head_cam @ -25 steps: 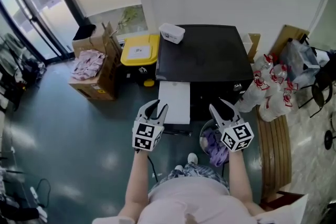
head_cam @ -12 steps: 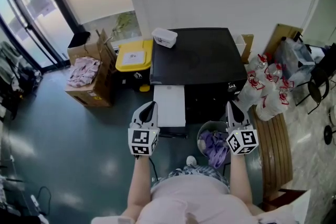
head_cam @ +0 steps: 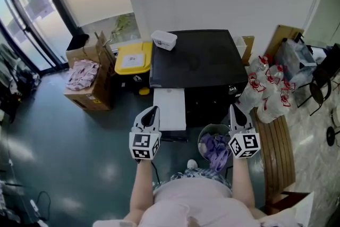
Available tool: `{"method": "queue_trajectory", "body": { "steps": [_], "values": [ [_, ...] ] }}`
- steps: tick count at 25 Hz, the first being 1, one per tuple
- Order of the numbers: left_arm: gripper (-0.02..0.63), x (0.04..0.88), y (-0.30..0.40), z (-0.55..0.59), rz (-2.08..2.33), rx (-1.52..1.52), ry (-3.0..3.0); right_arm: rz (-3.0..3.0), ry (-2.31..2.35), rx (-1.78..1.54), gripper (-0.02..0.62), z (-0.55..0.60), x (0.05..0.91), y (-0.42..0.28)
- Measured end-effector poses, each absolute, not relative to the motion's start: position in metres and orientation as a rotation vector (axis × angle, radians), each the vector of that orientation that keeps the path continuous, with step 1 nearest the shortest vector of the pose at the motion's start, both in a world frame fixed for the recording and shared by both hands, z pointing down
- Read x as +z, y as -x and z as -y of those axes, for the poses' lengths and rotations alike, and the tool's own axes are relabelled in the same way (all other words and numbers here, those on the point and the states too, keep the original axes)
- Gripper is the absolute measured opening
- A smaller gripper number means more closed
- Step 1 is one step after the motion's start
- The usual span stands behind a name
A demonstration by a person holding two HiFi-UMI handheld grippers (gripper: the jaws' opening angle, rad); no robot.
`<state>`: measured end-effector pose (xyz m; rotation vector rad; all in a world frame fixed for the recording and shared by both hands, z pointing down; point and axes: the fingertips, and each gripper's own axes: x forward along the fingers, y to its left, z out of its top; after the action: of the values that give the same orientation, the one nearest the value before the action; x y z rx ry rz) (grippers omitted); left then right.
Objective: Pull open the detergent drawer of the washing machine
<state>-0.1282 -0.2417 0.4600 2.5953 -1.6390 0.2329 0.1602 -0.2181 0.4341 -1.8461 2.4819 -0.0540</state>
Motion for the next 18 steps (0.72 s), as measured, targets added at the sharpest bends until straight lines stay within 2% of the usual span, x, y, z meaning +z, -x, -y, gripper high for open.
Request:
{"method": "queue_trajectory", "body": {
  "steps": [18],
  "values": [
    [0.025,0.463,0.126,0.251,1.637,0.236,-2.599,-2.524,1.84,-0.062,0.014,0.233,0.439,-0.156]
  ]
}}
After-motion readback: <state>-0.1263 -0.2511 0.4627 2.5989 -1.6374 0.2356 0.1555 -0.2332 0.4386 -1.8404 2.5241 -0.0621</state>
